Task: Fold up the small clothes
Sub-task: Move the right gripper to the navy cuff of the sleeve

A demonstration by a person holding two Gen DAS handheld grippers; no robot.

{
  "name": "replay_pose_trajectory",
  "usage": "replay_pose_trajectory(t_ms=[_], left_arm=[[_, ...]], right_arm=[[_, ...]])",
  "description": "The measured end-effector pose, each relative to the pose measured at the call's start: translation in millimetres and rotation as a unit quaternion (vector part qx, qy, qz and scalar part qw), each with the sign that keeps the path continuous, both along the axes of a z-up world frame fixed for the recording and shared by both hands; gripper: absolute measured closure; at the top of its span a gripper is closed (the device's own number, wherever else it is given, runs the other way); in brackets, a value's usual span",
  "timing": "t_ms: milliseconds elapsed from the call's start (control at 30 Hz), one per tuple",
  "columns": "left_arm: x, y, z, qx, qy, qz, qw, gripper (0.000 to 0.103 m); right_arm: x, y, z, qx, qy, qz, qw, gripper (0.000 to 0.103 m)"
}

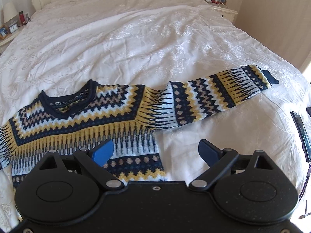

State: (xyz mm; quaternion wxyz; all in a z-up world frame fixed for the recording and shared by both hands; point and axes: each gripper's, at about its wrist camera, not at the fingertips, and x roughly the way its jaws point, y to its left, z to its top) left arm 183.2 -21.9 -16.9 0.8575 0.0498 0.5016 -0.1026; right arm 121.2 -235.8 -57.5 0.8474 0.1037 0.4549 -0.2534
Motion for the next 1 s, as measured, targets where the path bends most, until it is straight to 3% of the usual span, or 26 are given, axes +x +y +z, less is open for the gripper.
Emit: replay_pose_trajectory(t_ms=[167, 533, 733, 1000], left_arm=[[-9, -20, -1, 0.011, 0.013, 0.056, 0.9983, 0.024], [-26, -86, -12, 0.002, 0.046, 0.114, 0.9925, 0.024], [-25, -115, -13, 0.008, 0.055, 0.116, 0.9917, 0.024], [-18, -132, -15, 0.025, 0.065, 0.129, 0.9892, 0.024]], right_arm=[[0, -64, -2, 0.035, -0.001, 0.020, 0.999, 0.023], [10, -213, 10, -0.031, 0.039, 0.056, 0.997, 0.030], [10, -300, 15, -0.017, 0.032, 0.030, 0.999, 0.035], [17, -390, -6, 0.005, 0.051, -0.025, 0.998, 0.036]])
